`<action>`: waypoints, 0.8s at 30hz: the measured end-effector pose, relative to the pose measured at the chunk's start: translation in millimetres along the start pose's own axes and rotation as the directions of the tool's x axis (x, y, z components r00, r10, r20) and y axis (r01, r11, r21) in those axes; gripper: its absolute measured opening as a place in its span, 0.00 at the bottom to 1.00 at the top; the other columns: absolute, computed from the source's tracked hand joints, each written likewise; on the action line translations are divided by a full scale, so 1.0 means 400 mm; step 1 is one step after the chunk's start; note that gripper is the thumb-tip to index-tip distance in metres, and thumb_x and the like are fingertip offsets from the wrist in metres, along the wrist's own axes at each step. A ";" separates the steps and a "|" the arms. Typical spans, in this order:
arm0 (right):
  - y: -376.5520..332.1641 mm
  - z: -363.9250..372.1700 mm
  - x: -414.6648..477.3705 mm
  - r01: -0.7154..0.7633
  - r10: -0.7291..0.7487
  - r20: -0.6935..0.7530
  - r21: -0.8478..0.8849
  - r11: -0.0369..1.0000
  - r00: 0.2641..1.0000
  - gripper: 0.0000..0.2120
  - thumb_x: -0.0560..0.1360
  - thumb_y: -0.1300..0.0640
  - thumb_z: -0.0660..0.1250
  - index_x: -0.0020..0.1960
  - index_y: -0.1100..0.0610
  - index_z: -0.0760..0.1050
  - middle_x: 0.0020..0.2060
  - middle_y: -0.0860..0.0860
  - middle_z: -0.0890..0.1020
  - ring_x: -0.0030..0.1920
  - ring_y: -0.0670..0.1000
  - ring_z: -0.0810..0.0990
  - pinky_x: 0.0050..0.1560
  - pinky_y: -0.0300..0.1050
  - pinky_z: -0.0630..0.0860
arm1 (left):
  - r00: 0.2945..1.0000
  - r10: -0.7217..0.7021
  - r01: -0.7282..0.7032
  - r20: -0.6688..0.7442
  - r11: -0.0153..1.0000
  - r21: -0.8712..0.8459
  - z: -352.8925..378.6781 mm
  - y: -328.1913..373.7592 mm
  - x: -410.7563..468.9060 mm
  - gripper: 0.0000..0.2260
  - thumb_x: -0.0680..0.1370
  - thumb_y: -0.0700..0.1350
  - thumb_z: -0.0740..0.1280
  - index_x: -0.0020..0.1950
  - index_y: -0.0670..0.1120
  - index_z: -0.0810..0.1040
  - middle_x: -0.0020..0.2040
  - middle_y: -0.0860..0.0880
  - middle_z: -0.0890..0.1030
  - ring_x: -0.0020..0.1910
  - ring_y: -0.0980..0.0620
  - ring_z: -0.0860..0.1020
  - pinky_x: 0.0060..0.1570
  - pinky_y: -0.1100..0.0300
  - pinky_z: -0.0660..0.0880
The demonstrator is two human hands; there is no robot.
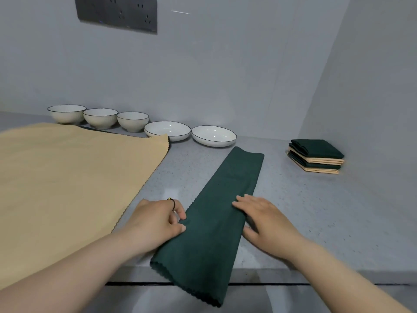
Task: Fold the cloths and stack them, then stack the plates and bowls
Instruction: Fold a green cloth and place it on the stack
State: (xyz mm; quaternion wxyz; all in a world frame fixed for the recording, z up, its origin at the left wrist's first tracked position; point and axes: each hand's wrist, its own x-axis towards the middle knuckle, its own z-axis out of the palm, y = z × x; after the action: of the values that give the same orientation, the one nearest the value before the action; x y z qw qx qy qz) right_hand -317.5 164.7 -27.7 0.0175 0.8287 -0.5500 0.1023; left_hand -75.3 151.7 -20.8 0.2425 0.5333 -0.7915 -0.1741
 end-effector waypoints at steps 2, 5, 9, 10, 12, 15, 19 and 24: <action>-0.035 0.015 -0.035 0.053 -0.052 -0.021 0.056 0.997 0.998 0.27 0.74 0.44 0.55 0.71 0.50 0.63 0.72 0.46 0.63 0.73 0.46 0.59 0.71 0.36 0.45 | 1.000 -0.013 0.013 -0.001 1.000 -0.013 0.003 0.002 -0.013 0.08 0.75 0.48 0.67 0.40 0.58 0.69 0.32 0.58 0.74 0.40 0.63 0.71 0.41 0.78 0.61; -0.070 0.039 -0.076 0.153 -0.152 -0.121 0.001 0.988 0.981 0.24 0.69 0.41 0.57 0.60 0.52 0.75 0.59 0.50 0.80 0.60 0.49 0.78 0.62 0.53 0.71 | 0.999 -0.040 0.040 0.006 0.999 -0.025 0.006 0.000 -0.034 0.06 0.75 0.46 0.67 0.40 0.55 0.72 0.33 0.57 0.74 0.37 0.62 0.72 0.36 0.75 0.64; -0.115 0.069 -0.100 0.206 -0.212 -0.101 -0.072 0.976 0.972 0.28 0.65 0.33 0.54 0.58 0.46 0.70 0.57 0.44 0.81 0.58 0.42 0.79 0.61 0.45 0.69 | 0.999 -0.050 0.050 -0.001 0.998 0.049 0.006 -0.003 -0.060 0.09 0.75 0.47 0.66 0.35 0.55 0.71 0.32 0.57 0.74 0.35 0.62 0.70 0.34 0.72 0.64; -0.125 0.072 -0.100 0.199 -0.208 -0.108 -0.087 0.976 0.972 0.26 0.64 0.35 0.55 0.56 0.46 0.72 0.55 0.43 0.81 0.56 0.41 0.79 0.60 0.42 0.71 | 0.998 -0.067 0.066 0.002 0.997 0.040 0.005 -0.004 -0.065 0.09 0.75 0.47 0.66 0.35 0.54 0.73 0.32 0.57 0.75 0.35 0.62 0.71 0.33 0.72 0.66; -0.138 0.077 -0.095 0.198 -0.205 -0.187 -0.058 0.979 0.961 0.20 0.62 0.42 0.60 0.51 0.45 0.77 0.51 0.41 0.83 0.51 0.40 0.82 0.56 0.38 0.74 | 0.995 -0.091 0.091 0.028 0.996 0.014 0.004 -0.004 -0.077 0.09 0.74 0.47 0.67 0.34 0.54 0.75 0.34 0.57 0.77 0.34 0.62 0.73 0.34 0.75 0.69; -0.139 0.085 -0.097 0.224 -0.199 -0.248 0.074 0.972 0.948 0.21 0.57 0.54 0.69 0.50 0.44 0.75 0.47 0.42 0.84 0.48 0.40 0.82 0.53 0.34 0.75 | 0.989 -0.091 0.092 0.119 0.996 0.001 -0.004 -0.004 -0.094 0.09 0.74 0.47 0.68 0.34 0.52 0.76 0.35 0.56 0.79 0.35 0.61 0.75 0.35 0.73 0.68; -0.116 0.083 -0.110 0.176 -0.089 -0.295 0.283 0.943 0.952 0.26 0.58 0.64 0.70 0.53 0.45 0.73 0.46 0.41 0.84 0.55 0.40 0.76 0.55 0.24 0.67 | 0.973 -0.037 0.038 0.228 0.999 -0.001 -0.023 0.005 -0.096 0.12 0.75 0.48 0.67 0.32 0.51 0.75 0.27 0.59 0.75 0.30 0.59 0.71 0.35 0.73 0.67; -0.097 0.069 -0.120 0.107 -0.002 -0.221 0.463 0.880 0.975 0.29 0.67 0.65 0.64 0.54 0.32 0.67 0.47 0.14 0.68 0.53 0.22 0.69 0.56 0.21 0.66 | 0.976 0.170 -0.169 0.134 0.985 -0.012 -0.018 0.019 -0.011 0.16 0.80 0.38 0.55 0.61 0.54 0.74 0.60 0.66 0.69 0.65 0.62 0.66 0.64 0.73 0.57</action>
State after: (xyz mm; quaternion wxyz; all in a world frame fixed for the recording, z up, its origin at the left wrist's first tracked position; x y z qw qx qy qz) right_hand -295.9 219.6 -60.4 -0.1228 0.8072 -0.4798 0.3211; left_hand -75.7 158.6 -11.8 0.2025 0.4508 -0.8486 -0.1885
